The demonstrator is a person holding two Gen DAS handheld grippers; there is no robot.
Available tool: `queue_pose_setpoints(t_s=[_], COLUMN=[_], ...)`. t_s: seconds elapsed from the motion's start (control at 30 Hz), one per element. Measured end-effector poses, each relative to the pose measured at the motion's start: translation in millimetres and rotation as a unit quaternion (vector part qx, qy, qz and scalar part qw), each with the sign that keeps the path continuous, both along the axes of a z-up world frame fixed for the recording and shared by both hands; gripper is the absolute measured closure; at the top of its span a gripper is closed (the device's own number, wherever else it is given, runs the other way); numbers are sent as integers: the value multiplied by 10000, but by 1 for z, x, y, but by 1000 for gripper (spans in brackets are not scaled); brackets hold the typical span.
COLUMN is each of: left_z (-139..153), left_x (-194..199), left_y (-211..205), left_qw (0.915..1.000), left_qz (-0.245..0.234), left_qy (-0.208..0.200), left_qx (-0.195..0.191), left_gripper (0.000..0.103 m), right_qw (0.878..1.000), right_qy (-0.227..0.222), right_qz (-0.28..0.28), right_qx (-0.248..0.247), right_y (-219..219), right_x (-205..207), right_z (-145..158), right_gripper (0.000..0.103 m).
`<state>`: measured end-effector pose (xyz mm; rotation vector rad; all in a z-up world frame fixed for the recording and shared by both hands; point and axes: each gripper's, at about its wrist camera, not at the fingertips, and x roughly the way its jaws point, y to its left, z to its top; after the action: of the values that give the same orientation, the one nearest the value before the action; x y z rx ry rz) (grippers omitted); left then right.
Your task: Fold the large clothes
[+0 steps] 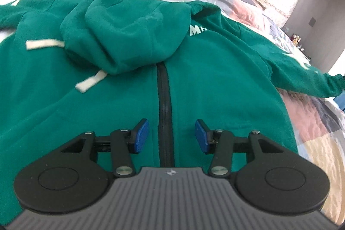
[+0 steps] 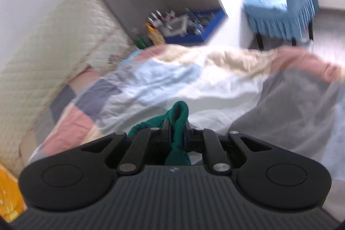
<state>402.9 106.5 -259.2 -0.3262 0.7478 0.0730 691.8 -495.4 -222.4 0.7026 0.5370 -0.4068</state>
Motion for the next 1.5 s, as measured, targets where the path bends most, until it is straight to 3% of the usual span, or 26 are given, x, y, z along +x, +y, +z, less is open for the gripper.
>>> queue_pose_setpoints(t_s=[0.1, 0.17, 0.27, 0.37, 0.47, 0.53, 0.6, 0.73, 0.97, 1.0, 1.1, 1.23, 1.33, 1.5], left_z=[0, -1, -3, -4, -2, 1, 5, 12, 11, 10, 5, -5, -5, -3], left_x=[7, 11, 15, 15, 13, 9, 5, -6, -17, -16, -13, -5, -1, 4], left_y=[-3, -3, 1, 5, 8, 9, 9, 6, 1, 1, 2, 1, -2, -3], left_qw=[9998, 9997, 9999, 9997, 9994, 9988, 9981, 9982, 9981, 9982, 9984, 9977, 9984, 9989], left_qz=[-110, -141, -107, -93, -91, -97, -109, -136, -202, -199, -190, -205, -246, -256], left_qy=[-27, -9, 57, 37, 39, 9, -52, -177, -147, -141, -73, 85, 39, 37], left_qx=[174, 195, -21, -204, -334, -485, -609, -559, -560, -541, -536, -639, -500, -393], left_gripper=[50, 49, 49, 49, 49, 49, 49, 49, 49, 49, 49, 49, 49, 49], right_qw=[9989, 9982, 9974, 9974, 9966, 9959, 9948, 9939, 9943, 9953, 9956, 9976, 9992, 9992], right_qy=[385, 403, 138, -58, -160, -305, -454, -573, -197, -170, -129, -84, -278, -146], right_qz=[-139, -188, -199, -235, -322, -346, -384, -108, 572, 603, 709, 407, 269, 187], right_qx=[238, 411, 679, 681, 735, 776, 831, 934, 883, 744, 594, 560, 59, -307], right_y=[-7, -11, -21, -29, -38, -42, -43, -34, 11, 17, 24, 15, 21, 30], right_x=[17, 18, 11, -3, -17, -28, -41, -57, -54, -53, -42, -36, -41, -38], right_z=[-48, -74, -94, -92, -81, -73, -67, -63, -94, -95, -98, -102, -97, -113], right_gripper=[90, 90, 84, 74, 58, 34, 17, 17, 18, 21, 43, 83, 87, 87])
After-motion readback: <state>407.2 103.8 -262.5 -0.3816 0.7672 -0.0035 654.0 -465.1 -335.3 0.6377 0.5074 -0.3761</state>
